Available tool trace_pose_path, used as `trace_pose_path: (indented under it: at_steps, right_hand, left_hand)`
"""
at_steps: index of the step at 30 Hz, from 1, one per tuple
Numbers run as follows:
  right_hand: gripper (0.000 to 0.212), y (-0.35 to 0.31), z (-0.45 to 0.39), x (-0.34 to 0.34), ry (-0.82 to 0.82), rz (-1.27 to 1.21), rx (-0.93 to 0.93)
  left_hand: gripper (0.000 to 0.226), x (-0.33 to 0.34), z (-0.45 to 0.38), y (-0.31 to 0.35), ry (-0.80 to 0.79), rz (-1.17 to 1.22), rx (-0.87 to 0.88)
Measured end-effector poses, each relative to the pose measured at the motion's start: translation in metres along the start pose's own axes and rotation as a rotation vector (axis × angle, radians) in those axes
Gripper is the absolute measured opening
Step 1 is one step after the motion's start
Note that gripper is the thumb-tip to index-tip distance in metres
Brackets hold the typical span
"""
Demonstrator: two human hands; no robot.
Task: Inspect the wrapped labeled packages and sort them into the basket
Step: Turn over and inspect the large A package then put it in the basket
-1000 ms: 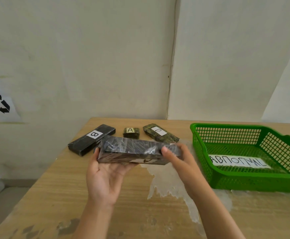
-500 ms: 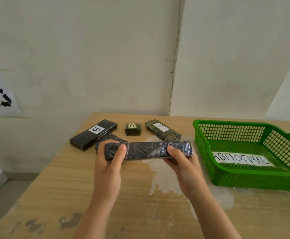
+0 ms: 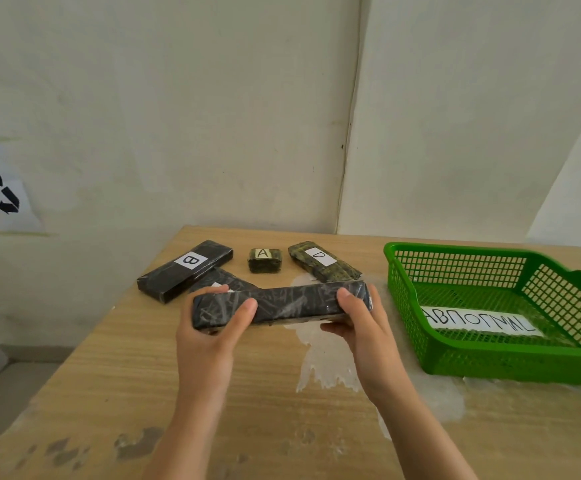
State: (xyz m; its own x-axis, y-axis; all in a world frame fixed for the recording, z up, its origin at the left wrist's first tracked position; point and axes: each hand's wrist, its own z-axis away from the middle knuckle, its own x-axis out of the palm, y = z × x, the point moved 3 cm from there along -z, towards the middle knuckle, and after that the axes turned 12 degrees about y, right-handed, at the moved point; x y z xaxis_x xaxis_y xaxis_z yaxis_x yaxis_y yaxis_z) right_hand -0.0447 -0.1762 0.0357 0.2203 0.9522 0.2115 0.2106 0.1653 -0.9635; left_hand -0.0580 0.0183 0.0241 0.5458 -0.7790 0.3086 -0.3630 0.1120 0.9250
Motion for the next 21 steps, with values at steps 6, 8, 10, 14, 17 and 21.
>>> trace_pose_path:
  at_steps: [6,8,10,14,17,21]
  right_hand:
    - [0.011,-0.009,0.006,-0.002,-0.048,0.14,-0.067]
    - [0.01,-0.012,0.005,-0.004,-0.026,0.147,-0.064]
    - [0.014,-0.016,0.004,-0.004,0.02,0.137,-0.082]
    - [0.034,-0.021,0.004,-0.007,0.1,0.129,-0.133]
    - [0.039,-0.024,0.004,-0.009,-0.005,0.16,-0.148]
    - [0.034,-0.029,-0.003,-0.014,-0.071,0.14,-0.123]
  left_hand:
    - [0.048,-0.002,-0.002,0.003,0.022,-0.018,0.067]
    - [0.049,-0.001,-0.001,0.009,-0.035,-0.06,0.08]
    - [0.055,-0.001,-0.003,0.012,-0.108,-0.099,0.114]
    - [0.043,0.0,-0.004,0.012,-0.129,-0.108,0.134]
    - [0.052,0.0,-0.006,0.008,-0.091,-0.09,0.066]
    - [0.072,-0.003,-0.013,0.002,-0.19,-0.034,-0.085]
